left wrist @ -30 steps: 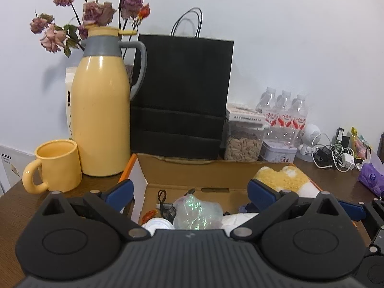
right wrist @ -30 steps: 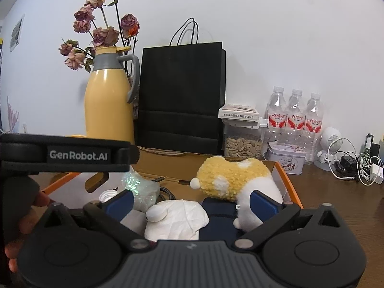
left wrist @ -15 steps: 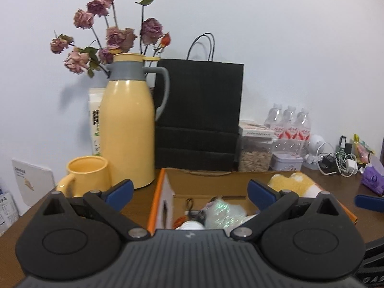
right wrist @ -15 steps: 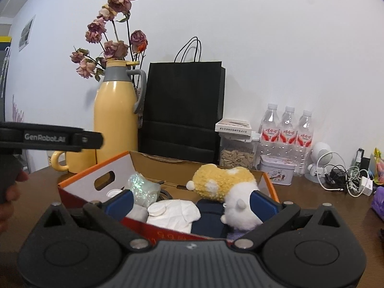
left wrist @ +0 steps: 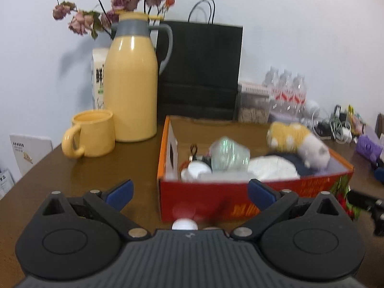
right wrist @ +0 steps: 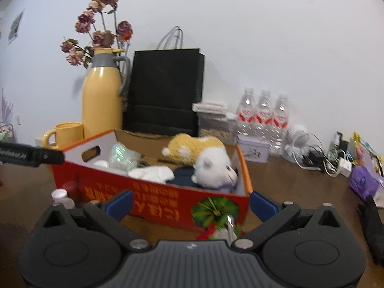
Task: Organize objects
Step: 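Withdraw both grippers from the box back over the table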
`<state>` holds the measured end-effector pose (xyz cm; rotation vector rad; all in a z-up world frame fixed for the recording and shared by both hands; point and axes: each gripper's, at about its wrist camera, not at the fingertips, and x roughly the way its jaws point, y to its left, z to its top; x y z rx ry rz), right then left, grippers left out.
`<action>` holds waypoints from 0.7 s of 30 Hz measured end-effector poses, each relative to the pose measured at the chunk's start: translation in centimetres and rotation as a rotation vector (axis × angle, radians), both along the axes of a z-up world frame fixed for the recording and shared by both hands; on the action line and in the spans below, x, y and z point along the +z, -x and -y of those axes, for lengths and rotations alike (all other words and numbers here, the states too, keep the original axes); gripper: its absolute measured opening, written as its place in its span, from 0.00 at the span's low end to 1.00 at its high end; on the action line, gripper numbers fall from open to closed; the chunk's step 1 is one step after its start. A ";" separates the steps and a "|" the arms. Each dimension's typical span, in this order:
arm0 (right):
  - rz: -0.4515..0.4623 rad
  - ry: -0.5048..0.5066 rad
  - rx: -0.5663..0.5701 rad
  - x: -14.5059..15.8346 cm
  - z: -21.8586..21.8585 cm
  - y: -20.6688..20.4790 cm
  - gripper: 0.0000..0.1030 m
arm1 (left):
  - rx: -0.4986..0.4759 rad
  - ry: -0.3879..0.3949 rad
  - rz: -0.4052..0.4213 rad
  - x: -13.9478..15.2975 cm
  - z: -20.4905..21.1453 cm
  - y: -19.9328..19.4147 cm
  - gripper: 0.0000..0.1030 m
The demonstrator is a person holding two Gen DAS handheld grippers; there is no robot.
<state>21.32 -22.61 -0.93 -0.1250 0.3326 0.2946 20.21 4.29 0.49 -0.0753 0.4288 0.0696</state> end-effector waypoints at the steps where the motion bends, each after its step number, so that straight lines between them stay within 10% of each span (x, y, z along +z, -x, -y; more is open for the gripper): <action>1: -0.005 -0.002 -0.009 -0.1 0.4 0.1 1.00 | -0.001 0.001 -0.010 -0.2 0.0 0.1 1.00; 21: -0.159 -0.005 -0.077 -2.5 4.2 -0.4 1.00 | 0.064 0.058 -0.127 -2.4 -1.3 0.6 1.00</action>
